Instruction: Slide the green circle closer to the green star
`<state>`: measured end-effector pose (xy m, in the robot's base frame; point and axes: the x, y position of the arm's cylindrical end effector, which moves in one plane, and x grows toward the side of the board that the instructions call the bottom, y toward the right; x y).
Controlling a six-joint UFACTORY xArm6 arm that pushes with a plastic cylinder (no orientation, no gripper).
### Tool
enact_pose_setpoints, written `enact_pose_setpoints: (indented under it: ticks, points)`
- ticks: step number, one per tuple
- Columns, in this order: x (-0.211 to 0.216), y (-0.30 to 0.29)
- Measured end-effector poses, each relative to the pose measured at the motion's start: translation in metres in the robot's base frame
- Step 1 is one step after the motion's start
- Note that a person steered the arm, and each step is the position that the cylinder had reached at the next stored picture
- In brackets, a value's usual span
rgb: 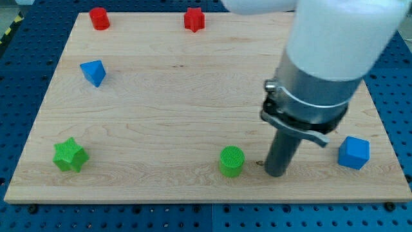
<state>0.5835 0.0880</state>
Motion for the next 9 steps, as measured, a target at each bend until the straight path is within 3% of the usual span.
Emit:
enact_pose_setpoints:
  ticks: [2,4,6,9]
  points:
    - [-0.006,-0.068]
    - [-0.033,-0.057]
    - [-0.026,-0.065]
    - [-0.025,-0.138]
